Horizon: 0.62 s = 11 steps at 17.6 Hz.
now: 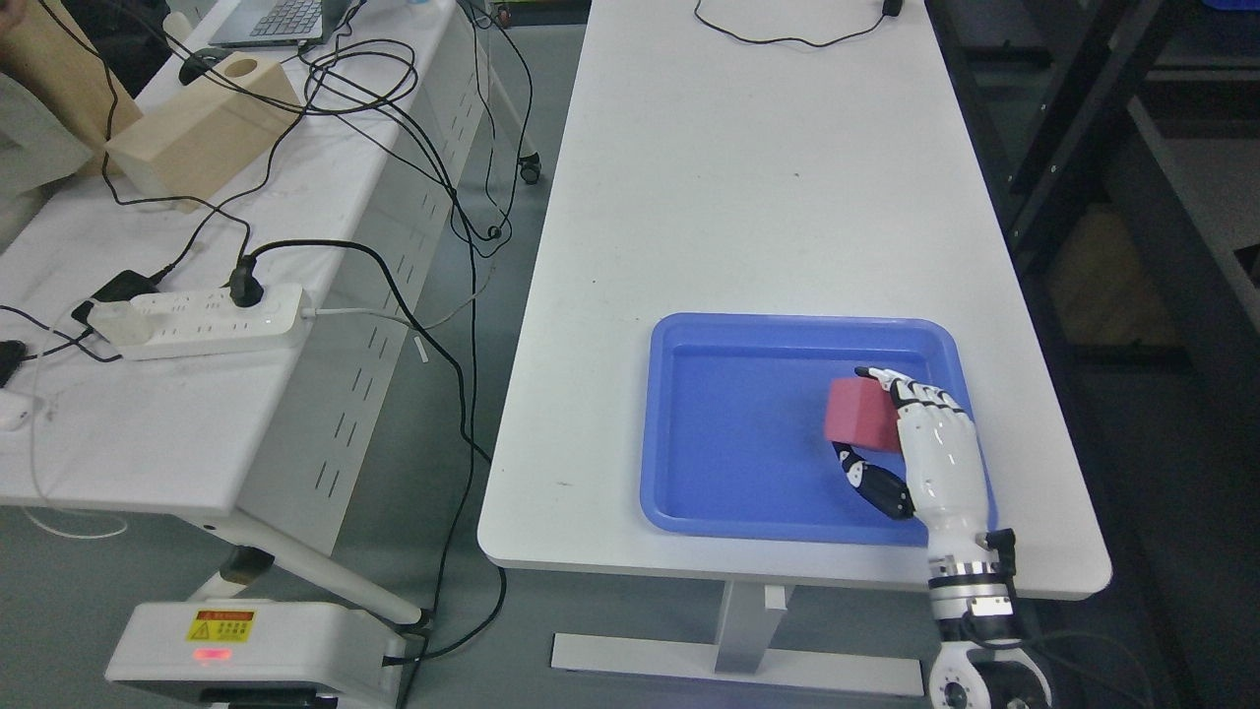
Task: Pick pink block from left shelf to tray
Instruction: 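Lower the pink block into the blue tray with the right hand, then open the right hand fingers to release the block in the tray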
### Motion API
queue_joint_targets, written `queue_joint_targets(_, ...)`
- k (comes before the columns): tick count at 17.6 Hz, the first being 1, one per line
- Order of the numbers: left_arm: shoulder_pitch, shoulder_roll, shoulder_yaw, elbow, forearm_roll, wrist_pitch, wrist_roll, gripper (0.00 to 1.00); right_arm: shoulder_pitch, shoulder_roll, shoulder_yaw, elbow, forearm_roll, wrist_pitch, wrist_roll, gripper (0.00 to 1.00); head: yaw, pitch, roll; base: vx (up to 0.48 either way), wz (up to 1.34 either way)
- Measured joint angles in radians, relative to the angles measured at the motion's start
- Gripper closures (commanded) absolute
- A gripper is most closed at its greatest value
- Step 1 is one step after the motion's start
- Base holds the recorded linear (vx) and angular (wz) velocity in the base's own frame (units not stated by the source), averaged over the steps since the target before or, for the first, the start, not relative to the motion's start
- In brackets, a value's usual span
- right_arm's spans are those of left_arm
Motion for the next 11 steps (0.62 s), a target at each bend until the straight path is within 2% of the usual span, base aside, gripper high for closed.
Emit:
queue_joint_targets(4,0.0,0.0,0.0,0.0,0.0,0.0,0.0,0.0,0.006,-0.011,-0.002,-0.004,-0.016,-0.002,0.053,0.16,0.0,0.0,0.0,0.0,0.0)
queue_joint_targets(7,0.0,0.0,0.0,0.0,0.0,0.0,0.0,0.0,0.009,-0.021,-0.003,-0.009,-0.024,-0.006,0.09,0.01,0.0,0.0,0.0,0.0,0.0)
queue_joint_targets(11,0.0,0.0,0.0,0.0,0.0,0.0,0.0,0.0,0.011,-0.033,-0.006,-0.015,-0.097,-0.043,0.102,0.01,0.0,0.0,0.0,0.0,0.0)
